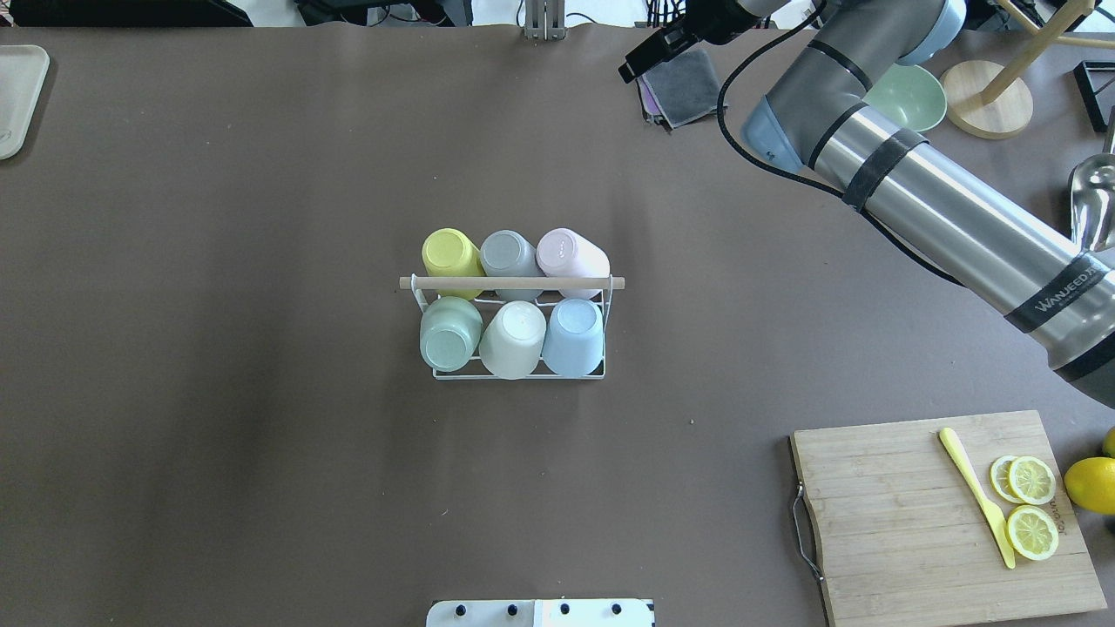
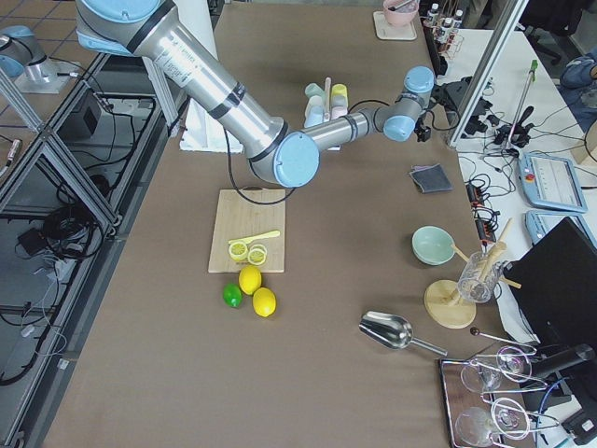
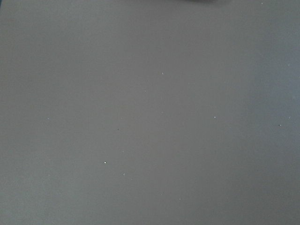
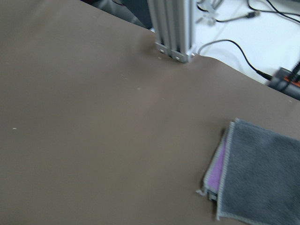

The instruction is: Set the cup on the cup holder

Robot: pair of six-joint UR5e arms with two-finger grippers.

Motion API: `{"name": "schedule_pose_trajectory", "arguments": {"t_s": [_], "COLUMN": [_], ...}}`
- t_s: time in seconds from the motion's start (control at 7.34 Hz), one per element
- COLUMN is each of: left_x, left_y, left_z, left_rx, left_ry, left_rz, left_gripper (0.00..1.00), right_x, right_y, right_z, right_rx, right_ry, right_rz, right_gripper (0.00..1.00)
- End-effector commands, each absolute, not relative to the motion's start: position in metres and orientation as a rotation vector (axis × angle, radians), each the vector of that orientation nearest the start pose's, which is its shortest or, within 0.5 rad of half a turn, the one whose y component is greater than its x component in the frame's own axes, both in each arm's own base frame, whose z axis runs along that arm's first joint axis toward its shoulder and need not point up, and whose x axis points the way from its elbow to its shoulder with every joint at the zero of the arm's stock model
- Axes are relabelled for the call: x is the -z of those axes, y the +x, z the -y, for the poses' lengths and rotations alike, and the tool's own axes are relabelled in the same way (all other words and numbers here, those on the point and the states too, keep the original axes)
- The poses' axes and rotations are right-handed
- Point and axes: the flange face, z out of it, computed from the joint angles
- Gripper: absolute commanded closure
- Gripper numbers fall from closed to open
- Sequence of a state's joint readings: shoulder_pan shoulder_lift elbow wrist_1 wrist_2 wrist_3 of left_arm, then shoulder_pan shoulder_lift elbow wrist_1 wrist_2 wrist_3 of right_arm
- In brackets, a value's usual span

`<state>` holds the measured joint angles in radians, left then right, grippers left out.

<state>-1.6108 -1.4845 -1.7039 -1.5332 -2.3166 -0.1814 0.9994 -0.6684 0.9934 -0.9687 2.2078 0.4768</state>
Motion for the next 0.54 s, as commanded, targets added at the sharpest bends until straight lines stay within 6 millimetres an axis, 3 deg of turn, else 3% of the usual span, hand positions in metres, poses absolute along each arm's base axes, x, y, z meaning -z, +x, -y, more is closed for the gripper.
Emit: {"name": "schedule_pose_trajectory", "arguments": {"t_s": [0.0, 0.27, 0.41], "left_x": [-0.653, -0.651, -0.652], "left_y": [-0.083, -0.083, -0.083], "left_z": [0.46, 0.463, 0.462], "left_rx": [0.184, 0.166, 0.178], "left_ry": [0.016, 0.065, 0.053], "left_rz": [-0.757, -0.761, -0.763], "left_gripper": [0.02, 0.02, 0.02], "right_x": [-0.326, -0.391, -0.416], "right_y": [-0.356, -0.284, -0.235], "right_z": [0.756, 0.767, 0.769], "right_rx": [0.224, 0.171, 0.16], "right_ry": [0.208, 0.065, -0.014], "right_rz": [0.768, 0.7, 0.737], "right_gripper": [0.0, 0.0, 0.0]}}
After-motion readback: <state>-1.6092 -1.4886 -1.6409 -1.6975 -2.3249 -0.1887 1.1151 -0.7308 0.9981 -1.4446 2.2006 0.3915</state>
